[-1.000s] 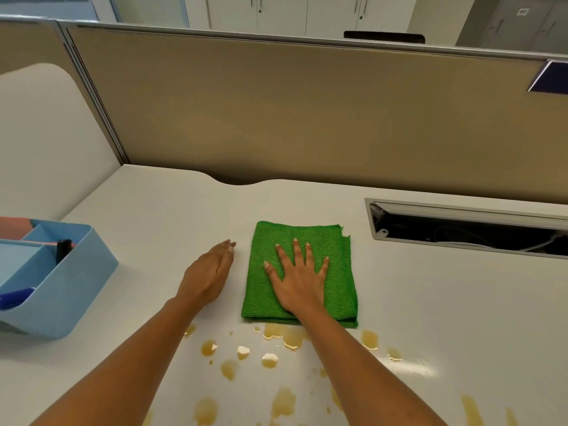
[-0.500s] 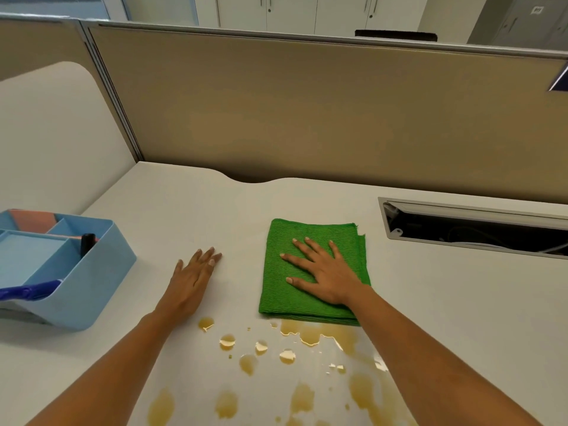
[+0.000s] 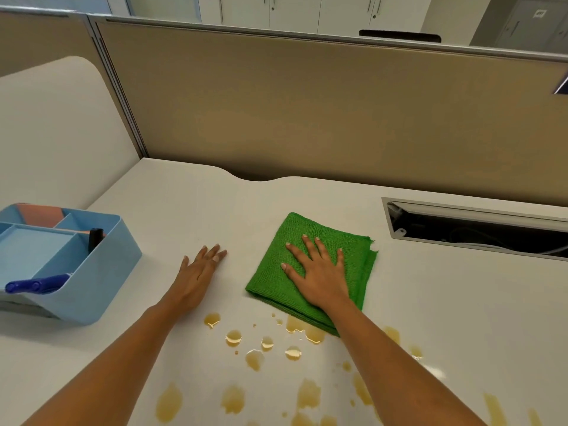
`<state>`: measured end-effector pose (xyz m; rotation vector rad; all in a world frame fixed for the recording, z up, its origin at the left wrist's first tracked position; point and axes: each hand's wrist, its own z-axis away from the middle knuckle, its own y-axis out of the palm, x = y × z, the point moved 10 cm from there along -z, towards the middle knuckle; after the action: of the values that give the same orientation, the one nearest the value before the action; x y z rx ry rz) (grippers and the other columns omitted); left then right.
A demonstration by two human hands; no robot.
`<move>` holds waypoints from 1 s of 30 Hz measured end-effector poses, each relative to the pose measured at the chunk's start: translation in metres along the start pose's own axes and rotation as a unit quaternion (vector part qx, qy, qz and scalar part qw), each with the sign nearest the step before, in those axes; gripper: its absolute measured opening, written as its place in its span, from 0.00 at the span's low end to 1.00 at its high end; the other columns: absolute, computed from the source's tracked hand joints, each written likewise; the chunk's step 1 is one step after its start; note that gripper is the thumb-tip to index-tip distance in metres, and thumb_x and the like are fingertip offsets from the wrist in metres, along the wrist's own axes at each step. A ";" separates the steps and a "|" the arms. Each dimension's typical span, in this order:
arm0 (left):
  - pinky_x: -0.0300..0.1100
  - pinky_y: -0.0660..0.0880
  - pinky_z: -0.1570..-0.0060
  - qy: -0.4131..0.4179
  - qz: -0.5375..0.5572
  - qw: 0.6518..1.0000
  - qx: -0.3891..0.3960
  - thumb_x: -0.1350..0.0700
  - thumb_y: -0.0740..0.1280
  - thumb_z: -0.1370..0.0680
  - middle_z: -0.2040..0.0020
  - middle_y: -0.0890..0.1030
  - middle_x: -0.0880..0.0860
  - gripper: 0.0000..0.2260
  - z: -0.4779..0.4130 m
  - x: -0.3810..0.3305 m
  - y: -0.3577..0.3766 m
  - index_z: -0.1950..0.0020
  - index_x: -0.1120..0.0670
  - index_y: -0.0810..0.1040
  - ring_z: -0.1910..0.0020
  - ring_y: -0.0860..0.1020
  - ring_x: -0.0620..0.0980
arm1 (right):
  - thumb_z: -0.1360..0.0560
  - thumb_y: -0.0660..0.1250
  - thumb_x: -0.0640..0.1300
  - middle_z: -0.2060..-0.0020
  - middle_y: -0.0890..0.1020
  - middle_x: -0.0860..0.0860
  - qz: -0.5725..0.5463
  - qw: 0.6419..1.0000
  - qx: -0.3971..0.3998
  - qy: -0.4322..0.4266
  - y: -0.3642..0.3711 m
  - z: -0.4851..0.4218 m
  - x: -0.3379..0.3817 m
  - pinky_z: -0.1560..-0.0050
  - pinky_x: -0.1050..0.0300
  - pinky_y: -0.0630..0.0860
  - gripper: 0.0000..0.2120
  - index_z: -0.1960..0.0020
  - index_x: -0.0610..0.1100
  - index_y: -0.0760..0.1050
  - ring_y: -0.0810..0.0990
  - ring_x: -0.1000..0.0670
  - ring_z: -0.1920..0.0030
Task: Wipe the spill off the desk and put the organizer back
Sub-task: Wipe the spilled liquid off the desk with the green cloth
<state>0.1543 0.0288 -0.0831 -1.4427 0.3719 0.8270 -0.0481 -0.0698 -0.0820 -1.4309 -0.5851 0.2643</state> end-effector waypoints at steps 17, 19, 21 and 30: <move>0.44 0.42 0.26 0.027 0.008 0.999 -0.041 0.53 0.46 0.18 0.24 0.58 0.50 0.19 0.025 0.002 -0.013 0.28 0.52 0.61 0.24 0.50 0.44 | 0.22 0.50 0.57 0.23 0.43 0.48 -0.132 0.968 -0.003 0.214 0.009 0.025 0.039 0.30 0.34 0.34 0.30 0.24 0.49 0.47 0.39 0.46 0.24; 0.45 0.42 0.25 0.032 -0.045 0.997 -0.046 0.54 0.46 0.18 0.24 0.57 0.49 0.19 0.033 0.006 -0.016 0.28 0.51 0.60 0.24 0.50 0.44 | 0.24 0.53 0.57 0.23 0.51 0.47 -0.094 0.982 -0.012 0.164 -0.003 0.022 0.038 0.30 0.32 0.45 0.29 0.26 0.49 0.53 0.46 0.44 0.24; 0.45 0.41 0.25 0.033 -0.086 0.994 -0.051 0.54 0.46 0.18 0.24 0.55 0.48 0.19 0.039 0.008 -0.017 0.27 0.50 0.58 0.24 0.49 0.44 | 0.25 0.55 0.59 0.25 0.57 0.48 -0.049 0.996 -0.029 0.074 -0.015 0.016 0.041 0.31 0.34 0.52 0.28 0.28 0.51 0.59 0.52 0.45 0.25; 0.45 0.40 0.25 0.033 -0.161 0.985 -0.058 0.53 0.45 0.19 0.23 0.51 0.46 0.20 0.042 0.010 -0.014 0.26 0.47 0.51 0.24 0.47 0.42 | 0.25 0.43 0.68 0.23 0.45 0.53 0.011 1.000 0.017 -0.014 0.008 0.010 0.032 0.30 0.33 0.38 0.28 0.27 0.64 0.45 0.41 0.47 0.24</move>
<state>0.1603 0.0729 -0.0745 -1.5896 0.1353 0.5473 -0.0259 -0.0438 -0.0824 -1.4040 -0.5860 0.3100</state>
